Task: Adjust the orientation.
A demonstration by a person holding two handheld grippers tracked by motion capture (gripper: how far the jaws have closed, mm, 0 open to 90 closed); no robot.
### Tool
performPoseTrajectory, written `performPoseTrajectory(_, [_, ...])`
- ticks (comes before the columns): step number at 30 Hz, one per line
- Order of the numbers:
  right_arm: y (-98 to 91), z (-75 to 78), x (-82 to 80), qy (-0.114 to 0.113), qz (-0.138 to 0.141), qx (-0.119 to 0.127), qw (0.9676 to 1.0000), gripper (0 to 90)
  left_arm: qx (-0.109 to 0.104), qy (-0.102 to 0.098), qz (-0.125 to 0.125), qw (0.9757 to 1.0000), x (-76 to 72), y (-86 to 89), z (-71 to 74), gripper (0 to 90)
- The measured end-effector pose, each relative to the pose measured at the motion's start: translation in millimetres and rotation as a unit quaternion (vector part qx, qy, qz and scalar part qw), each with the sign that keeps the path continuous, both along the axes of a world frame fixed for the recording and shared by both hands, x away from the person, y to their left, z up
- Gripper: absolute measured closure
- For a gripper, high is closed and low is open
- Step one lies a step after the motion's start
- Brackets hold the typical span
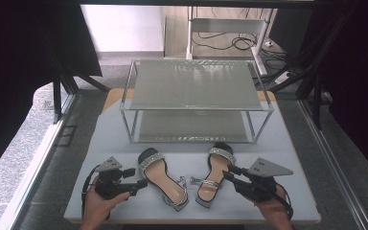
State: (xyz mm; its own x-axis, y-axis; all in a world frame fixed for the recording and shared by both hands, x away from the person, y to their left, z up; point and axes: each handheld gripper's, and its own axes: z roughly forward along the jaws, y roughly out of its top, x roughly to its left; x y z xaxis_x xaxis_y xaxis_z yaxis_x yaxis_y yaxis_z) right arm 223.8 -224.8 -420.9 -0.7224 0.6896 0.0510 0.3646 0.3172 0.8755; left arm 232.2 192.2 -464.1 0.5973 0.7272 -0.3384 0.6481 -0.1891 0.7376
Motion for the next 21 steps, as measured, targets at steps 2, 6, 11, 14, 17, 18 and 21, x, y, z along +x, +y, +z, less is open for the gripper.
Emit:
performPoseTrajectory(2, [9.4,-3.2,-1.9,0.006,0.015,-0.004,0.9999,77.7,-0.002,-0.003,-0.002,1.0000,0.0,-0.2,2.0,28.5])
performPoseTrajectory(6, [26.4,-12.4,-4.3,0.024,0.049,-0.019,0.9983,84.4,-0.007,0.000,0.005,1.0000,4.0,2.8,2.1,28.5])
performPoseTrajectory(11, [46.8,-22.0,-4.2,0.034,0.078,-0.032,0.9959,88.1,-0.004,0.012,0.011,0.9999,11.1,5.5,-3.0,28.7])
performPoseTrajectory(14, [62.0,-29.2,-2.6,0.044,0.099,-0.042,0.9932,88.2,-0.002,0.015,0.010,0.9998,11.4,5.4,-4.7,28.6])
performPoseTrajectory(17, [67.9,-34.0,-1.3,0.050,0.107,-0.047,0.9919,88.5,0.003,0.015,0.009,0.9998,10.6,5.0,-5.4,28.5])
performPoseTrajectory(18, [70.4,-36.3,-0.9,0.051,0.111,-0.052,0.9912,88.7,0.003,0.017,0.010,0.9998,10.3,4.5,-5.6,28.5])
performPoseTrajectory(21, [76.9,-41.8,-1.4,0.059,0.121,-0.059,0.9891,89.4,0.006,0.018,0.010,0.9998,11.1,3.7,-7.1,28.6])
